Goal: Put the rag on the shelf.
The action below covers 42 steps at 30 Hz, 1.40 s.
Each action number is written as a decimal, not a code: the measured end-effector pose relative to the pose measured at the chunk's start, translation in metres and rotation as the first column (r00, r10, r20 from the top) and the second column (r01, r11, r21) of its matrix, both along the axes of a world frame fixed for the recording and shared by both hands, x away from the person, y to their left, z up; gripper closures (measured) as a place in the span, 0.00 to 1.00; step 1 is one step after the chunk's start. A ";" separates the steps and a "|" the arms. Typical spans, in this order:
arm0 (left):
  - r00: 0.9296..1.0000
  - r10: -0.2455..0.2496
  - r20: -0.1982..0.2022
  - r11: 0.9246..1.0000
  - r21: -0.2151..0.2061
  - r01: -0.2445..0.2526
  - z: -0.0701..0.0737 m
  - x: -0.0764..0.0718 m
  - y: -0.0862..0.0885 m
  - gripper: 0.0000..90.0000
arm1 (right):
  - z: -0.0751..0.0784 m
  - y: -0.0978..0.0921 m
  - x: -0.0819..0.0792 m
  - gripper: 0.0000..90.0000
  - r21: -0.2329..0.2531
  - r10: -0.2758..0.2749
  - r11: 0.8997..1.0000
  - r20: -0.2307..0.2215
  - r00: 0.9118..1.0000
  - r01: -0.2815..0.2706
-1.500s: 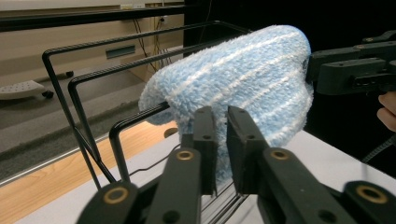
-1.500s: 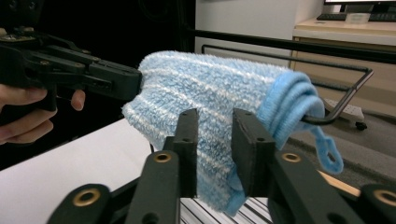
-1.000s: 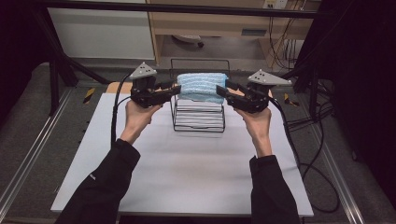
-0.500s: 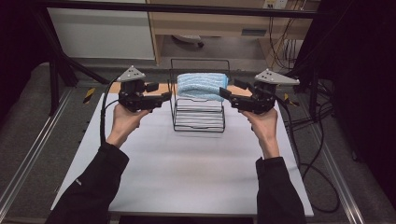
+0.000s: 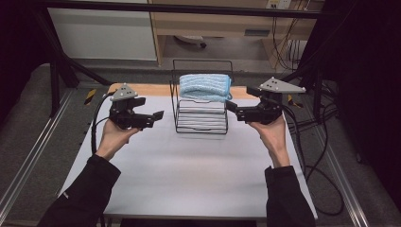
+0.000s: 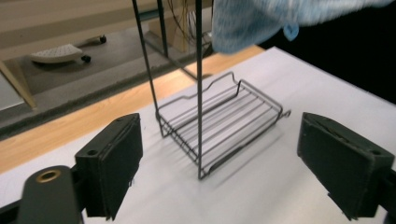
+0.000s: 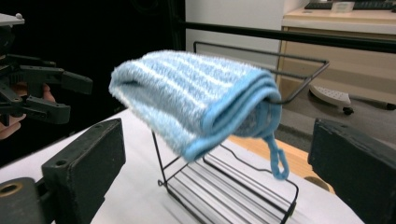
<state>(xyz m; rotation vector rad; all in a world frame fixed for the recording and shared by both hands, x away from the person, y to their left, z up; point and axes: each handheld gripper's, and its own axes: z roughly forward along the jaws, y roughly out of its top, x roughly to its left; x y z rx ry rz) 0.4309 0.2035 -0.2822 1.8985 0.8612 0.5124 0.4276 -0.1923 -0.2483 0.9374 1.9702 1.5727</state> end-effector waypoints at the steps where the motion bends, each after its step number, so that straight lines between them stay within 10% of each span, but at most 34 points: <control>1: 1.000 0.004 0.000 1.000 0.006 -0.004 -0.003 -0.002 0.001 0.14 | -0.002 -0.001 -0.002 0.04 -0.005 0.001 1.000 -0.004 1.000 -0.001; 18: 0.997 0.015 -0.070 0.999 0.031 -0.012 -0.067 -0.034 0.029 0.13 | -0.058 -0.024 -0.027 0.01 -0.041 0.013 0.999 -0.092 0.996 -0.016; 42: 0.985 -0.006 -0.170 0.997 0.079 0.020 -0.145 -0.065 0.071 0.13 | -0.169 -0.059 -0.059 0.00 -0.101 0.028 0.993 -0.264 0.964 -0.057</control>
